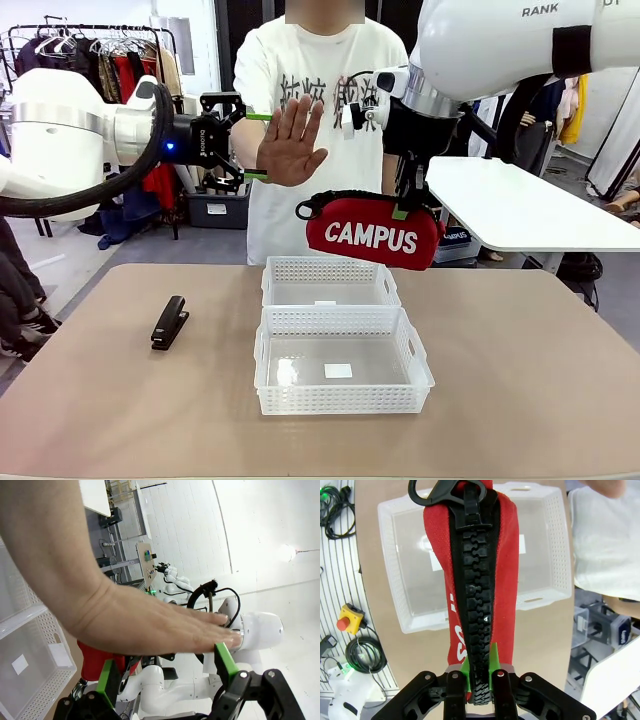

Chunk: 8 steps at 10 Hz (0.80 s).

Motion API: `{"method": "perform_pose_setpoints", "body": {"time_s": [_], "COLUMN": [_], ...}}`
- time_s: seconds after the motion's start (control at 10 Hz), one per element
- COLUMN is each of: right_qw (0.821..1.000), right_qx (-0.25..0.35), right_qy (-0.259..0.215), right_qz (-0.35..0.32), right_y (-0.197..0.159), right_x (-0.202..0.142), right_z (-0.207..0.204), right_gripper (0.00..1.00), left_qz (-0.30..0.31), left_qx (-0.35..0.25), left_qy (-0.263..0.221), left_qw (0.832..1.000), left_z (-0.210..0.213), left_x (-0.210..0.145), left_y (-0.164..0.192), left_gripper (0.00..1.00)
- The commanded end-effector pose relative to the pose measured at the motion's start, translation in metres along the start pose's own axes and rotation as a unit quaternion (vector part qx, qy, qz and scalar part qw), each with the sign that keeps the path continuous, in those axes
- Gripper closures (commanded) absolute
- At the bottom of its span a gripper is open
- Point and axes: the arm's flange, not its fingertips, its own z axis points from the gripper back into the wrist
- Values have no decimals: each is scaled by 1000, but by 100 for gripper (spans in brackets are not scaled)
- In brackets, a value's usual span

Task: Distribute items into two baskets.
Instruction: Place the picked Pencil pouch into the Organizing basket as instructed by the person.

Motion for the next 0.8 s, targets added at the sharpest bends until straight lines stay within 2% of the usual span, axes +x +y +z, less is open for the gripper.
{"method": "perform_pose_setpoints", "body": {"time_s": [0.0, 0.7], "right_qw": [1000, 1000], "right_qx": [-2, -2], "right_qy": [-1, -1], "right_qz": [-2, -2], "right_y": [0, 0], "right_x": [0, 0], "right_z": [1, 1], "right_gripper": [100, 100], "left_qz": [0, 0], "left_qx": [0, 0], "left_qy": [1, 1], "left_qw": [1000, 1000], "left_z": [1, 1], "left_x": [0, 0], "left_y": [-2, -2], "left_gripper": [0, 0]}}
